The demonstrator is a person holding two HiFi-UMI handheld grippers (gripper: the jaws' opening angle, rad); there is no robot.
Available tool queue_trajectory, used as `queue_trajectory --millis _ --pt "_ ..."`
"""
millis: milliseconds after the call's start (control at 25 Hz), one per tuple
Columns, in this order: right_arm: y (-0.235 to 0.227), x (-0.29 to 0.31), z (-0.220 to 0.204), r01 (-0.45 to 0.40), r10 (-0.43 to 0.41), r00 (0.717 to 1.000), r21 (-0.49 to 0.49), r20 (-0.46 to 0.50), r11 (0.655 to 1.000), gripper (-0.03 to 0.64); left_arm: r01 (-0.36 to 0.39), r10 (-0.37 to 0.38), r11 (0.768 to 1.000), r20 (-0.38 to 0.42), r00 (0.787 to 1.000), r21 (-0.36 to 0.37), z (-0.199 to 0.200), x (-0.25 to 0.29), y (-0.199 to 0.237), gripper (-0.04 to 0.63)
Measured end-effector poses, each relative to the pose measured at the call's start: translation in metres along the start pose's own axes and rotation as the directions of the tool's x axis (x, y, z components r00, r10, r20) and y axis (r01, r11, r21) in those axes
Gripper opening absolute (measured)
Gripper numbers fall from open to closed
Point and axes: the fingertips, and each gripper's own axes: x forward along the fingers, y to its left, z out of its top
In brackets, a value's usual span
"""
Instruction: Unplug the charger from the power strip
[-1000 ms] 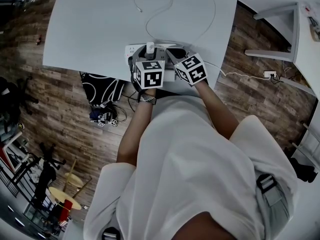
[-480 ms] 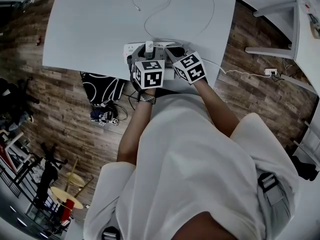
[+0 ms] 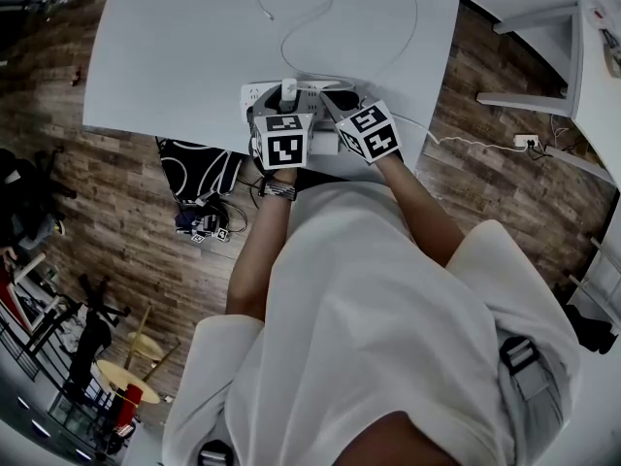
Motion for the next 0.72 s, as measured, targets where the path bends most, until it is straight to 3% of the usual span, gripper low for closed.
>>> queue_trajectory --millis 200,720 --pt "0.0004 0.0017 0.0012 -0.002 0.002 1.000 0.001 0.001 1.000 0.002 0.015 -0.016 0.999 -0.006 1.000 -0.050 0.0002 -0.0016 0.0023 0.150" --pt "0.0011 0.0017 0.0008 -0.002 0.002 1.000 0.007 0.007 1.000 0.002 -0.060 0.059 0.995 0.007 0.998 0.085 0.0009 -0.0037 -0.0029 0.150"
